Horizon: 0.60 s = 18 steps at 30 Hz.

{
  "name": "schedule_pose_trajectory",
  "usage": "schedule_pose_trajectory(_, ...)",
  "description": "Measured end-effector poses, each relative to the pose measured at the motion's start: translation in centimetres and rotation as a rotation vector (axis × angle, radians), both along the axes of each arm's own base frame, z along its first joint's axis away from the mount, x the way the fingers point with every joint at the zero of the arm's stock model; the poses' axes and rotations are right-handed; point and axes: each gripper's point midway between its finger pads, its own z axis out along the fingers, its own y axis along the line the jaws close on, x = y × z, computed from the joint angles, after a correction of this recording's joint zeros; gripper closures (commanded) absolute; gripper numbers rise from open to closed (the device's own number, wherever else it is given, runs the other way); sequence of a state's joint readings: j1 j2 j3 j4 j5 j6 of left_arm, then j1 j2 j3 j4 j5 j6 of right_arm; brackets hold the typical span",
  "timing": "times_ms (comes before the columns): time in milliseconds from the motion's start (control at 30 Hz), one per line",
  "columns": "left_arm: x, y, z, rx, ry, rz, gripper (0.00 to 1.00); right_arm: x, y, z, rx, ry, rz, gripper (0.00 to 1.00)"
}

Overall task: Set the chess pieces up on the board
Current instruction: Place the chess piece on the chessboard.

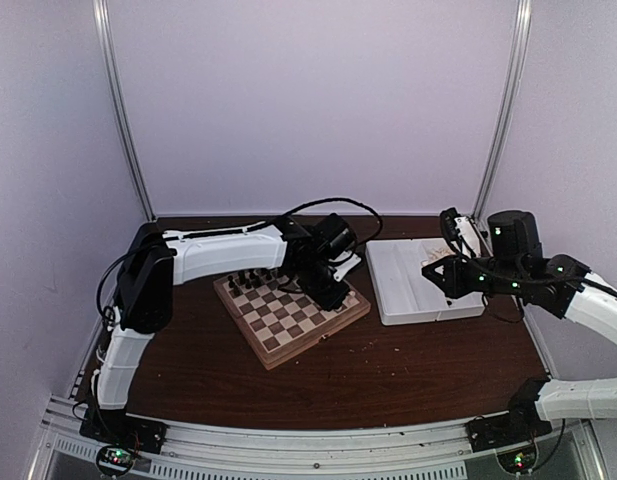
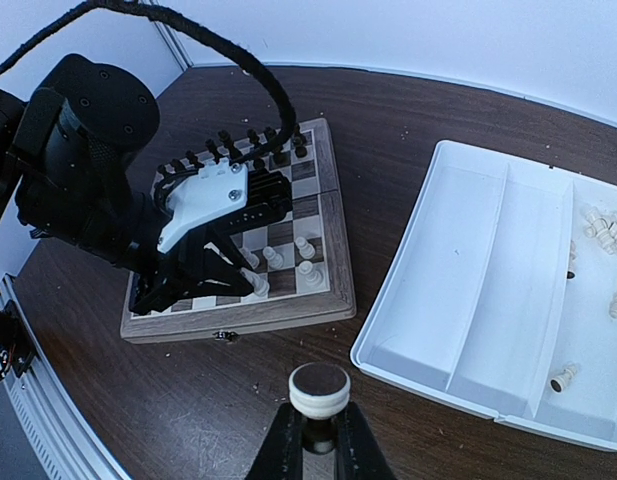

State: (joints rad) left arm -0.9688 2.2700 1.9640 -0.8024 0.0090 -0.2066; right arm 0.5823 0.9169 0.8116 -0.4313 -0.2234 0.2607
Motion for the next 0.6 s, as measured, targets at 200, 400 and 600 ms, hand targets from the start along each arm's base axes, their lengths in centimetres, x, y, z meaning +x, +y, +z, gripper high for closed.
schedule_pose_trajectory(200,0.3,0.2,-0.2,0.017,-0.015,0.002,0.86,0.0,0.0,0.1,0.001,-0.002,0.0,0.99)
schedule_pose_trajectory(400,0.7,0.1,-0.9,0.035,-0.021,0.005,0.86,-0.1,-0.1,0.0,-0.002,-0.001,0.001,0.99)
schedule_pose_trajectory(600,0.8,0.1,-1.6,0.048,-0.023,0.005,0.86,-0.1,-0.1,-0.1,-0.004,0.001,0.0,0.99)
